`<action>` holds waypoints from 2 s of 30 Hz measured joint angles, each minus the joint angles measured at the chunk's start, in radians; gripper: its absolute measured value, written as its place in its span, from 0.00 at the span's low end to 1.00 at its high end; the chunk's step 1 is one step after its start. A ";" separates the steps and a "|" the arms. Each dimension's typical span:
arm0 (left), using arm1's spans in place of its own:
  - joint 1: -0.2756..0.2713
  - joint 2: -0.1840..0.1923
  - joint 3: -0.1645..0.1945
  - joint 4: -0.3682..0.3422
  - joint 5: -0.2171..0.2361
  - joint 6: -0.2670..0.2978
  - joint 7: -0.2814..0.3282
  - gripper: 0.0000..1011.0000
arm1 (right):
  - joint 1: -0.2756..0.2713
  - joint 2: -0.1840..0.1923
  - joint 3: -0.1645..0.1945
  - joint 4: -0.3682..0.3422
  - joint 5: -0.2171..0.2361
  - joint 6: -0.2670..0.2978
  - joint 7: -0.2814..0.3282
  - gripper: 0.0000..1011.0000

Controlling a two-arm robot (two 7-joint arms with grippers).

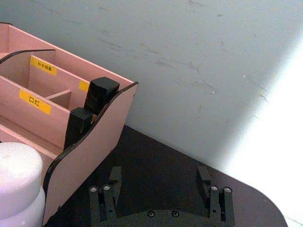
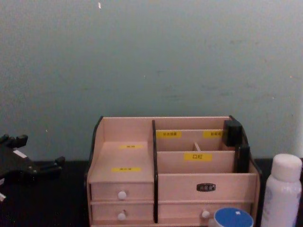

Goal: Pick up the facial cleanser and watermelon frost from the table and place them into the tiered storage box.

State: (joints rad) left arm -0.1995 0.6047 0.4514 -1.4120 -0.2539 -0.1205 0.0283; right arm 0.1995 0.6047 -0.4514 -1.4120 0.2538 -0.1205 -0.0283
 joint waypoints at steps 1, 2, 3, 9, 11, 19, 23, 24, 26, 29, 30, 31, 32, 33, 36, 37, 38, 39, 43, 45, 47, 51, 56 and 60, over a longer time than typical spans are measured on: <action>0.000 0.000 0.000 0.000 0.000 0.000 0.000 0.99 | 0.000 0.000 0.000 0.000 0.000 0.000 0.000 0.99; 0.000 0.000 0.000 0.000 0.000 0.000 0.000 0.99 | 0.000 0.000 0.000 0.000 0.000 0.000 0.000 0.99; 0.000 0.000 0.000 0.000 0.000 0.000 0.000 0.99 | 0.000 0.000 0.000 0.000 0.000 0.000 0.000 0.99; 0.000 0.000 0.000 0.000 0.000 0.000 0.000 0.99 | 0.000 0.000 0.000 0.000 0.000 0.000 0.000 0.99; 0.000 0.000 0.000 0.000 0.000 0.000 0.000 0.99 | 0.000 0.000 0.000 0.000 0.000 0.000 0.000 0.99; 0.000 0.000 0.000 0.000 0.000 0.000 0.000 0.99 | 0.000 0.000 0.000 0.000 0.000 0.000 0.000 0.99; 0.000 0.000 0.000 0.000 0.000 0.000 0.000 0.99 | 0.000 0.000 0.000 0.000 0.000 0.000 0.000 0.99; 0.000 0.000 0.000 0.000 0.000 0.000 0.000 0.99 | 0.000 0.000 0.000 0.000 0.000 0.000 0.000 0.99; 0.000 0.000 0.000 0.000 0.000 0.000 0.000 0.99 | 0.000 0.000 0.000 0.000 0.000 0.000 0.000 0.99; 0.000 0.000 0.000 0.000 0.000 0.000 0.000 0.99 | 0.000 0.000 0.000 0.000 0.000 0.000 0.000 0.99; 0.000 0.000 0.000 0.000 0.000 0.000 0.000 0.99 | 0.000 0.000 0.000 0.000 0.000 0.000 0.000 0.99; 0.000 0.000 0.000 0.000 0.000 0.000 0.000 0.99 | 0.000 0.000 0.000 0.000 0.000 0.000 0.000 0.99; 0.000 0.000 0.000 0.000 0.000 0.000 0.000 0.99 | 0.000 0.000 0.000 0.000 0.000 0.000 0.000 0.99; 0.000 0.000 0.000 0.000 0.000 0.000 0.000 0.99 | 0.000 0.000 0.000 0.000 0.000 0.000 0.000 0.99; 0.000 0.000 0.000 0.000 0.000 0.000 0.000 0.99 | 0.000 0.000 0.000 0.000 0.000 0.000 0.000 0.99; 0.000 0.000 0.000 0.000 0.000 0.000 0.000 0.99 | 0.000 0.000 0.000 0.000 0.000 0.000 0.000 0.99; 0.000 0.000 0.000 0.000 0.000 0.000 0.000 0.99 | 0.000 0.000 0.000 0.000 0.000 0.000 0.000 0.99; 0.000 0.000 0.000 0.000 0.000 0.000 0.000 0.99 | 0.000 0.000 0.000 0.000 0.000 0.000 0.000 0.99; 0.000 0.000 0.000 0.000 0.000 0.000 0.000 0.99 | 0.000 0.000 0.000 0.000 0.000 0.000 0.000 0.99; 0.000 0.000 0.000 0.000 0.000 0.000 0.000 0.99 | 0.000 0.000 0.000 0.000 0.000 0.000 0.000 0.99; 0.000 0.000 0.000 0.000 0.000 0.000 0.000 0.99 | 0.000 0.000 0.000 0.000 0.000 0.000 0.000 0.99; 0.000 0.000 0.000 0.000 0.000 0.000 0.000 0.99 | 0.000 0.000 0.000 0.000 0.000 0.000 0.000 0.99; 0.000 0.000 0.000 0.000 0.000 0.000 0.000 0.99 | 0.000 -0.001 0.003 0.000 0.000 0.000 0.002 0.99; 0.000 0.000 0.000 0.000 0.000 0.000 0.000 0.99 | -0.010 -0.004 0.014 -0.004 -0.001 -0.001 0.015 0.99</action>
State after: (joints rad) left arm -0.1996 0.6047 0.4514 -1.4120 -0.2539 -0.1205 0.0283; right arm 0.1894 0.6009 -0.4376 -1.4157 0.2529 -0.1211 -0.0130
